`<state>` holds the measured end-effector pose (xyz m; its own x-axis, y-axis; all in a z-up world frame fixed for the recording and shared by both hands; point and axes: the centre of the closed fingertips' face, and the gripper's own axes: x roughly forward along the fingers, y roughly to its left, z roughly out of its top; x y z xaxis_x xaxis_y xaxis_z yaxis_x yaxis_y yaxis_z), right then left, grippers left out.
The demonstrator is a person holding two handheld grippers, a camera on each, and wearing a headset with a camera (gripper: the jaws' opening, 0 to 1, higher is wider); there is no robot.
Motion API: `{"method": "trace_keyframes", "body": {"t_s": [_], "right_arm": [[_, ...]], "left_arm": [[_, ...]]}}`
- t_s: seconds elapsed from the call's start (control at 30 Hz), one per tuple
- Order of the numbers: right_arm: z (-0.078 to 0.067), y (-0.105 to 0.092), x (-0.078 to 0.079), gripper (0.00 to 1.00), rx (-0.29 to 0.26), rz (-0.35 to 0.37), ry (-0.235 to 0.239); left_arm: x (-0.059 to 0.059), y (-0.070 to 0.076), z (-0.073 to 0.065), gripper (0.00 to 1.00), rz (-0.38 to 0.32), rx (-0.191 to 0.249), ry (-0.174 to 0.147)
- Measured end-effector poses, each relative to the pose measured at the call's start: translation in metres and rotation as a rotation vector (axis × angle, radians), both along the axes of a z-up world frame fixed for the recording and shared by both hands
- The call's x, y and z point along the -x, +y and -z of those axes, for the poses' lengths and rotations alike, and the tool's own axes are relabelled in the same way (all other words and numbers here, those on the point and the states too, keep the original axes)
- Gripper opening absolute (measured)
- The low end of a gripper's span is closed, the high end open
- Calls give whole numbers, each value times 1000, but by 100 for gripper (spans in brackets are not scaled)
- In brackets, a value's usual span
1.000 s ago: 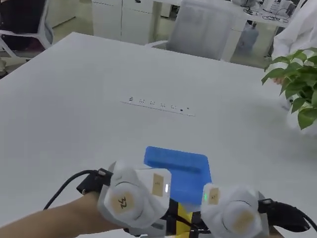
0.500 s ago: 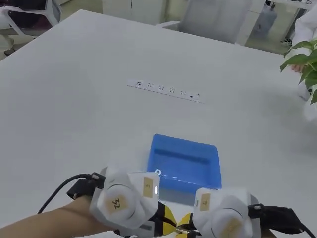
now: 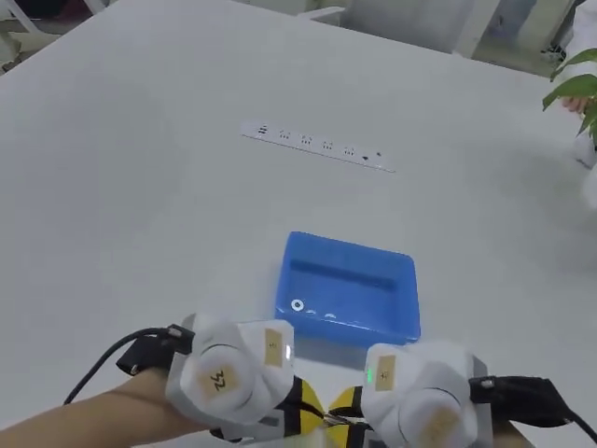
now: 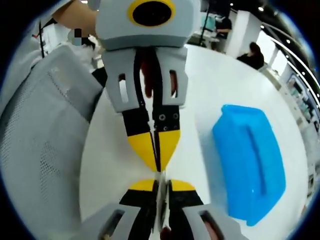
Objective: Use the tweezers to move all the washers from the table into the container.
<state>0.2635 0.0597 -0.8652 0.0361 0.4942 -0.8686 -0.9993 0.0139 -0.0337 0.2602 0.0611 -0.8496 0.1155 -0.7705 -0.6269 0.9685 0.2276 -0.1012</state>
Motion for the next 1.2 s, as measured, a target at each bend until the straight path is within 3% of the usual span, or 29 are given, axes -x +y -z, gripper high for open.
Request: {"method": "trace_keyframes", "body": {"t_s": [0.1,0.17,0.23,0.27,0.3,0.4,0.47,0.6,0.63,0.87,0.97,1.2], "right_arm": [[-3,1,-4,10,-28,97,35],[-11,1,-8,11,-52,126,22],[-20,-2,-9,14,-74,179,21],[-27,-5,-10,16,-82,217,16],[-31,-8,-10,17,-88,246,11],[-49,-16,-7,21,-142,348,0],[-60,-23,-3,23,-181,420,0],[-79,-38,6,32,-237,548,-23],[-84,-41,7,34,-256,577,-25],[-116,-71,11,46,-403,800,-52],[-119,-80,12,52,-426,854,-58],[-116,-99,18,67,-430,926,-79]], "left_arm": [[3,2,2,0,-92,2,72],[7,3,-3,0,-126,12,82],[11,7,-7,7,-194,20,132],[13,9,-13,11,-220,35,135],[10,13,-16,18,-261,39,115],[14,24,-29,36,-348,43,117],[14,32,-40,43,-408,52,97],[14,49,-64,62,-545,78,91],[14,53,-72,65,-566,88,70],[17,76,-102,83,-693,77,0],[21,82,-109,93,-740,61,-23],[32,87,-117,99,-800,62,-55]]}}
